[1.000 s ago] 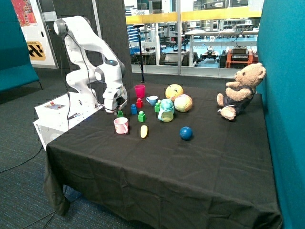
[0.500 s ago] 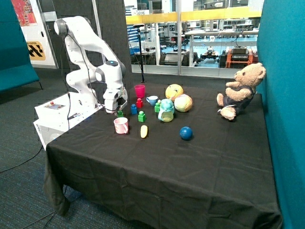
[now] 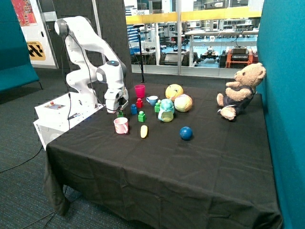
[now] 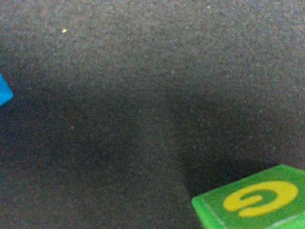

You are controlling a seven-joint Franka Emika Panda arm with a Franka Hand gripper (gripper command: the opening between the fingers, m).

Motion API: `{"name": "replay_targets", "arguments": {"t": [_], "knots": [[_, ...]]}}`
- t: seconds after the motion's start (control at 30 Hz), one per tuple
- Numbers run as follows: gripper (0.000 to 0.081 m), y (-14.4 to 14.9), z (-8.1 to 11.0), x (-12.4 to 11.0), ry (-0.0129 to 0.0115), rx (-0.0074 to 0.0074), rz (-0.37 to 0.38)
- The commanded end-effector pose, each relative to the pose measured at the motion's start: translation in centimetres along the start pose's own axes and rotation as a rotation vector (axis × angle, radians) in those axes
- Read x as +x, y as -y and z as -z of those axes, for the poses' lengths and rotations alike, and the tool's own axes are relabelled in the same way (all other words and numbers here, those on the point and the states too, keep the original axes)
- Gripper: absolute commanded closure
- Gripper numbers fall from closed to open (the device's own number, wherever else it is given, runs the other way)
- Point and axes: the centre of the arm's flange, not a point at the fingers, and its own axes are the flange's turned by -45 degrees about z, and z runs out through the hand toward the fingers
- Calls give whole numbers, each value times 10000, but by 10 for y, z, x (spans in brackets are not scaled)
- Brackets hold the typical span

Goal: Stack green blocks

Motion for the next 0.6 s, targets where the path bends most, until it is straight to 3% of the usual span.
{"name": "replay_targets", "arguments": {"t": [0.0, 0.3, 0.57], "knots": [[808, -1, 0, 2, 13, 33, -152], [808, 1, 4, 2, 13, 33, -160], [808, 9, 25, 14, 13, 33, 20]]}}
